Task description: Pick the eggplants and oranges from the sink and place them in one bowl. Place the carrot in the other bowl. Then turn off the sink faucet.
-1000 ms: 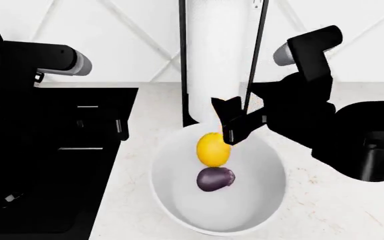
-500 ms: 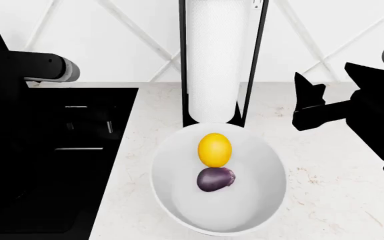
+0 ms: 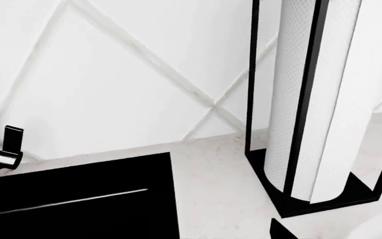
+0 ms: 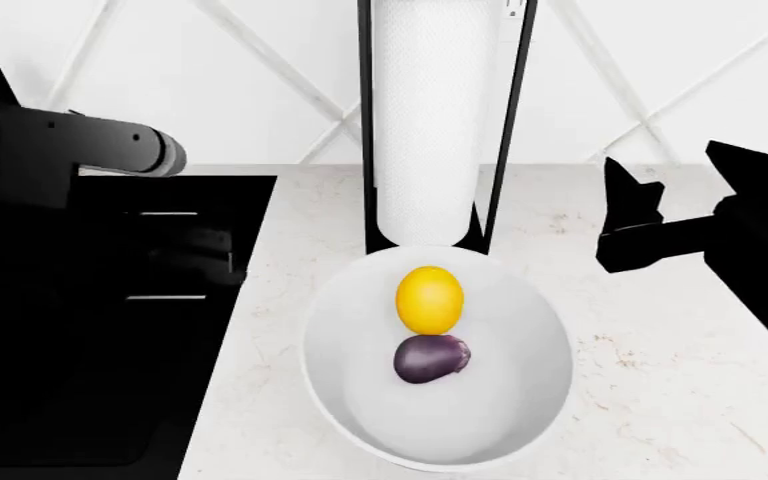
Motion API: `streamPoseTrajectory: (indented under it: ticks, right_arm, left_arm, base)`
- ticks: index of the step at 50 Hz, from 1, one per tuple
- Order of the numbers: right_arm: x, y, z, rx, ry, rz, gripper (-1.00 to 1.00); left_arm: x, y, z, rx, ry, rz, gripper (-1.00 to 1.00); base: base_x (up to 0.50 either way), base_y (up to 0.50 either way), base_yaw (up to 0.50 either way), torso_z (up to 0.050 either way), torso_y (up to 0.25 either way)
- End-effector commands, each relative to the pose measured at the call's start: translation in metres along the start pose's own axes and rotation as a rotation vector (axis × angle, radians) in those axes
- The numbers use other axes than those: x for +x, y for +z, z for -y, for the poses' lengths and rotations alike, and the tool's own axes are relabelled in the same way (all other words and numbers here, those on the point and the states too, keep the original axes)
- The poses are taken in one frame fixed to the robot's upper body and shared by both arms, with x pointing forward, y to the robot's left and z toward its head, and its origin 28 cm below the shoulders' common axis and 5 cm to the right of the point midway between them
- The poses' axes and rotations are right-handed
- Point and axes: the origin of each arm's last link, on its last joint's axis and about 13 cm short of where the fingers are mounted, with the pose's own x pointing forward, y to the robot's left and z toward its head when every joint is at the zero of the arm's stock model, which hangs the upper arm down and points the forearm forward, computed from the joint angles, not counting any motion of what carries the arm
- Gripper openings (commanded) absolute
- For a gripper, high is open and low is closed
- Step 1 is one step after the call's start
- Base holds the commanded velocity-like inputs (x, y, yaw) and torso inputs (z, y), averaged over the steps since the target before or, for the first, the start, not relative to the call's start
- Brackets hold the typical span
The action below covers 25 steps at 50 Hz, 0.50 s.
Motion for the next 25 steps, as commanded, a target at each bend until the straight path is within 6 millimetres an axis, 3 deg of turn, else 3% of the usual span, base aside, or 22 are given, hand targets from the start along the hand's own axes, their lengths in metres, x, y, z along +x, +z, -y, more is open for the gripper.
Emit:
streamPoseTrajectory:
  ticks: [1,2,25]
  right_arm:
    - [0.0007,0.0017,-0.0008,0.012,0.003,0.020,1.00]
    - [0.0005,0.0013,0.0006,-0.002,0.000,0.013,1.00]
    - [-0.0005,0.0043,0.0022,0.000,-0.018,0.018,1.00]
  left_arm:
    - [0.0051,0.0020,-0.0052,-0.023,0.077,0.028,1.00]
    - [0.0002,0.0031,-0.0016,-0.038,-0.001,0.012,1.00]
    - [-0.0010,0.0038,-0.0044,-0.060,0.024,0.034,1.00]
  base:
    - [0.00,0.00,0.00,0.000,0.000]
    - [0.00,0.00,0.00,0.000,0.000]
    - [-0.01,0.00,0.00,0.000,0.000]
